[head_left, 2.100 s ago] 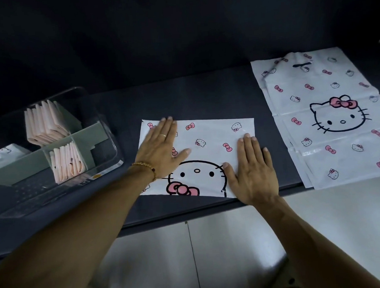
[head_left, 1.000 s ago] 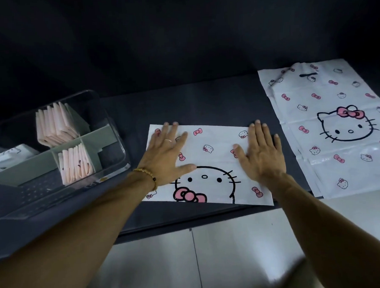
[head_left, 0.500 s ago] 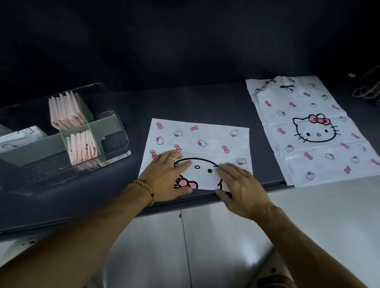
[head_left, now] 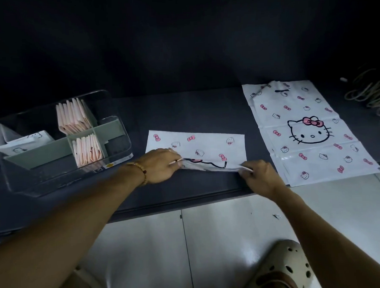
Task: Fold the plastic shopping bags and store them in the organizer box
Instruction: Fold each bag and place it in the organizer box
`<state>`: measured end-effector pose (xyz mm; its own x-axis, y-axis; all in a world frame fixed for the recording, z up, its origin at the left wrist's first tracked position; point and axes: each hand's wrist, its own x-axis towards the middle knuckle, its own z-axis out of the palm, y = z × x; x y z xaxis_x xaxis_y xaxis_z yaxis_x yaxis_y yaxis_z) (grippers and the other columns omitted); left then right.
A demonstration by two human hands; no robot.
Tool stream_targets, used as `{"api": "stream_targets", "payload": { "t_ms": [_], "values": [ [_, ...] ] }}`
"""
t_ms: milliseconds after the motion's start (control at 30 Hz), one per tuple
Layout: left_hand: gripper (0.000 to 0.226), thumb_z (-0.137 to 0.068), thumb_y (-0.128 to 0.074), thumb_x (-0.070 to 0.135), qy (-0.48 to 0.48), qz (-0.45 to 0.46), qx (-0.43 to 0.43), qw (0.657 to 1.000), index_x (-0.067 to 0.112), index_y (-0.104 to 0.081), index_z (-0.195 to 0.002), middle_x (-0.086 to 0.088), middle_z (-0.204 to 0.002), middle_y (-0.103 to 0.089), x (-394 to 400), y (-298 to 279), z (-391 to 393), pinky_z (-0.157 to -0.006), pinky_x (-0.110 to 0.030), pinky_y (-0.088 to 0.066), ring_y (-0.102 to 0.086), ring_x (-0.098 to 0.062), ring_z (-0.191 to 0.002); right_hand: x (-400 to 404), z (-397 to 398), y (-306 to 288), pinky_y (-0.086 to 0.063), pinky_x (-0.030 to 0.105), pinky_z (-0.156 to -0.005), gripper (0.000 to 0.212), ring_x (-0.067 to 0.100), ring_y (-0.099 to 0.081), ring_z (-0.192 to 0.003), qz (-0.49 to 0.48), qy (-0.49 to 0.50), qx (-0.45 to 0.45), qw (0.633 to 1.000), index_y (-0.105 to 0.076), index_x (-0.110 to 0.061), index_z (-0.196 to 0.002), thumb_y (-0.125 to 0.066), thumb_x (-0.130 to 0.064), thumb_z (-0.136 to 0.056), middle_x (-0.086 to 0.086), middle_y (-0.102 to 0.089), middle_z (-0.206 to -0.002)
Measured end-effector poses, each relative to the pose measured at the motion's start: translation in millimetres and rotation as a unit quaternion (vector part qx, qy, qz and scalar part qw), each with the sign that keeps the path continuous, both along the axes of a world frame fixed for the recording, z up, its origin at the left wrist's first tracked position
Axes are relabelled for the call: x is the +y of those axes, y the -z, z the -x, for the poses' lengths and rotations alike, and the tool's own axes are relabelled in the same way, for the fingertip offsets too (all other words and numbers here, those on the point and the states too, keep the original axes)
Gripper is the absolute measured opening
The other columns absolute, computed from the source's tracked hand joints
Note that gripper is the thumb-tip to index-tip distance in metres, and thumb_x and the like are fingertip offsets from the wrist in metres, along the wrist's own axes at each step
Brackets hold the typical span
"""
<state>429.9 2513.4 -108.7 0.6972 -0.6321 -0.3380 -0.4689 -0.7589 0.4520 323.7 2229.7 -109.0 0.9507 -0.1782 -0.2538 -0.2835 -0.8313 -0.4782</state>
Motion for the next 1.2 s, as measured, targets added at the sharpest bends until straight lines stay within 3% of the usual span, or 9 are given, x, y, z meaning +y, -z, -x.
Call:
{"api": "stream_targets", "payload": {
  "t_ms": [133,233,433,733,833,933,1033,1100,1200],
  "values": [
    [0.021,-0.09,-0.055,0.012,-0.15,0.063,0.118,0.98,0.004,-0.059,-0.071,-0.005,-0.072,-0.053,34.6,-8.1,-2.2,-0.062,-0.03,-0.032,-0.049,-0.02,-0.072,-10.5,-4.3,-7.1,-0.048,0.031,-0.064,0.017,0.025,-0.059,-0.071,-0.081,0.084,0.04,0.992,-0.064,-0.014,-0.072,-0.064,-0.02,-0.088,0.004,-0.063,-0.072],
    [0.019,-0.092,-0.06,0.019,-0.24,0.125,0.119,0.955,0.005,-0.071,-0.09,-0.005,-0.084,-0.067,52.5,-0.6,8.5,-0.064,-0.023,-0.041,-0.057,-0.015,-0.074,-7.5,-1.7,1.1,-0.055,0.039,-0.075,0.024,0.031,-0.064,-0.081,-0.097,0.108,0.065,0.987,-0.066,0.0,-0.085,-0.06,-0.022,-0.092,0.013,-0.068,-0.084],
    [0.034,-0.093,-0.055,0.036,-0.35,0.065,0.014,0.935,0.008,-0.064,-0.109,-0.014,-0.112,-0.065,39.2,30.7,25.3,-0.09,-0.04,-0.047,-0.058,-0.034,-0.105,11.2,1.7,17.3,-0.036,0.029,-0.054,0.033,0.025,-0.047,-0.06,0.022,0.155,0.069,0.985,-0.057,0.005,-0.068,-0.054,-0.022,-0.087,0.012,-0.049,-0.061],
    [0.04,-0.086,-0.058,0.052,-0.398,-0.039,-0.099,0.911,0.018,-0.053,-0.105,-0.014,-0.101,-0.066,26.2,37.2,27.0,-0.075,-0.041,-0.049,-0.061,-0.038,-0.094,14.5,-2.5,24.6,-0.035,0.021,-0.048,0.027,0.018,-0.047,-0.047,0.027,0.216,0.058,0.974,-0.064,-0.005,-0.059,-0.062,-0.022,-0.079,0.004,-0.05,-0.047],
    [0.041,-0.082,-0.071,0.034,-0.336,-0.02,-0.213,0.917,0.015,-0.05,-0.112,-0.013,-0.103,-0.062,22.5,37.9,34.2,-0.071,-0.044,-0.05,-0.06,-0.037,-0.093,13.8,-2.2,26.3,-0.036,0.022,-0.048,0.026,0.02,-0.049,-0.05,0.03,0.211,0.054,0.976,-0.065,-0.007,-0.059,-0.063,-0.023,-0.08,0.009,-0.058,-0.054],
    [0.051,-0.081,-0.066,0.005,-0.125,-0.034,-0.319,0.939,0.006,-0.052,-0.13,-0.015,-0.134,-0.051,19.0,51.0,38.9,-0.106,-0.049,-0.035,-0.044,-0.038,-0.126,14.5,-2.7,27.5,-0.035,0.021,-0.048,0.024,0.02,-0.052,-0.052,0.038,0.213,0.041,0.975,-0.068,-0.008,-0.063,-0.063,-0.022,-0.08,0.008,-0.061,-0.056],
    [0.053,-0.101,-0.034,0.021,-0.018,-0.048,-0.231,0.972,0.009,-0.02,-0.15,-0.007,-0.158,-0.017,29.7,65.5,37.4,-0.119,-0.034,0.001,-0.006,-0.023,-0.147,18.9,-0.5,24.9,-0.038,0.024,-0.05,0.015,0.021,-0.059,-0.062,0.043,0.204,0.038,0.977,-0.067,-0.009,-0.077,-0.062,-0.023,-0.08,0.0,-0.062,-0.063],
    [0.06,-0.101,-0.02,0.04,0.003,-0.057,-0.186,0.981,0.013,-0.002,-0.152,-0.003,-0.16,-0.001,38.6,70.0,35.3,-0.119,-0.03,0.004,0.006,-0.017,-0.147,27.5,5.3,21.7,-0.042,0.031,-0.061,0.018,0.028,-0.057,-0.078,0.077,0.21,-0.02,0.974,-0.059,-0.009,-0.092,-0.063,-0.017,-0.077,0.003,-0.062,-0.08],
    [0.071,-0.096,-0.013,0.053,0.024,-0.094,-0.202,0.975,0.012,0.004,-0.151,-0.003,-0.16,0.004,41.0,70.0,36.8,-0.12,-0.033,0.002,0.009,-0.017,-0.147,63.9,11.1,20.3,-0.049,0.044,-0.072,0.031,0.039,-0.055,-0.092,0.201,0.059,-0.196,0.958,-0.061,-0.002,-0.102,-0.066,-0.003,-0.072,0.017,-0.059,-0.1]
  ]
}}
